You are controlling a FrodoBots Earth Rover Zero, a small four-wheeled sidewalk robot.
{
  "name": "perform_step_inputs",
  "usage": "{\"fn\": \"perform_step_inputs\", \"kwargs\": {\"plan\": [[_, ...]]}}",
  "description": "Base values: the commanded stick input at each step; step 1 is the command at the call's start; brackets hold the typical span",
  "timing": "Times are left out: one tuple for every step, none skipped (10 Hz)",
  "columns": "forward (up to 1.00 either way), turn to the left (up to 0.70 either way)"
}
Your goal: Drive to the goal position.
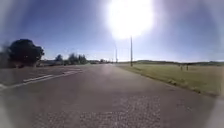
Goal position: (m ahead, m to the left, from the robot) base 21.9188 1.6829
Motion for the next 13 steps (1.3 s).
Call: {"fn": "perform_step_inputs", "kwargs": {"plan": [[1.00,0.00],[1.00,0.00],[1.00,0.00],[1.00,0.00],[1.00,0.00],[1.00,0.00],[1.00,0.00],[1.00,0.00],[1.00,0.00],[1.00,0.00],[1.00,0.00],[1.00,0.00],[1.00,0.00]]}}
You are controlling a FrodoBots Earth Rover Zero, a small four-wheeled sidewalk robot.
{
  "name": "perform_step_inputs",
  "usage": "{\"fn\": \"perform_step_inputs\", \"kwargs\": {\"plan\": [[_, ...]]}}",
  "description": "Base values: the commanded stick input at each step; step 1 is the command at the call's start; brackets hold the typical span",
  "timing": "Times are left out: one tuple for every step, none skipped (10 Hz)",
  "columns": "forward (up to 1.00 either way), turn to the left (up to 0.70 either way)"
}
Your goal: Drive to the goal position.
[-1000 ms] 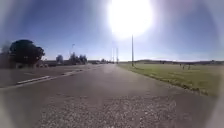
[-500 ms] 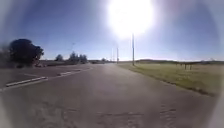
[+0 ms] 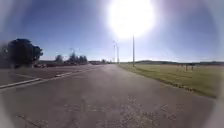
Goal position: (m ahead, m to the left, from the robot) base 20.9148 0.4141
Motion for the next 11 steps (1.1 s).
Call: {"fn": "perform_step_inputs", "kwargs": {"plan": [[1.00,0.00],[1.00,0.00],[1.00,0.00],[1.00,0.00],[1.00,0.00],[1.00,0.00],[1.00,0.00],[1.00,0.00],[1.00,0.00],[1.00,0.00],[1.00,0.00]]}}
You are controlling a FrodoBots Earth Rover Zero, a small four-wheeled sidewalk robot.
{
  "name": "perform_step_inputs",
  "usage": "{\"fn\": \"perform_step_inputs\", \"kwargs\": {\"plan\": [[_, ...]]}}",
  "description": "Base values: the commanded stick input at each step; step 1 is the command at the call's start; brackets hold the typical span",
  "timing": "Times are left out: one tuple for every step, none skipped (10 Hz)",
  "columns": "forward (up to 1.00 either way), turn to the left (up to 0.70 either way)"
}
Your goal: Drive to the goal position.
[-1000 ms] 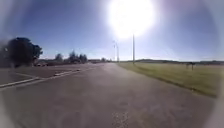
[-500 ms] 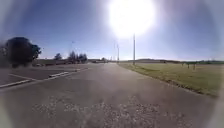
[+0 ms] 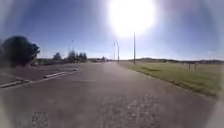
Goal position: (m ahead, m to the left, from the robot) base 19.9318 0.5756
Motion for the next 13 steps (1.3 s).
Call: {"fn": "perform_step_inputs", "kwargs": {"plan": [[1.00,0.00],[1.00,0.00],[1.00,0.00],[1.00,0.00],[1.00,0.00],[1.00,0.00],[1.00,0.00],[1.00,0.00],[1.00,0.00],[1.00,0.00],[1.00,0.00],[1.00,0.00],[1.00,0.00]]}}
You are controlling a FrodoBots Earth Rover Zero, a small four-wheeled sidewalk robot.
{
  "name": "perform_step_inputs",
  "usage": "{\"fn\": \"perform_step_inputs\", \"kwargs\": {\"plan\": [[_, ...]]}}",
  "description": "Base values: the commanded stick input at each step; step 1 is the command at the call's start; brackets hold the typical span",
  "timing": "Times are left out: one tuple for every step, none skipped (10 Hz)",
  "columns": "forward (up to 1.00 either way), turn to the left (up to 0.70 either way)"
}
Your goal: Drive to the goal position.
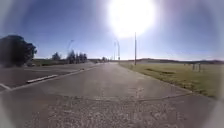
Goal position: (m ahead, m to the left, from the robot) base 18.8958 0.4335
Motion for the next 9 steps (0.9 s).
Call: {"fn": "perform_step_inputs", "kwargs": {"plan": [[1.00,0.00],[1.00,0.00],[1.00,0.00],[1.00,0.10],[1.00,0.29],[1.00,0.32],[1.00,0.13],[1.00,0.00],[1.00,0.00]]}}
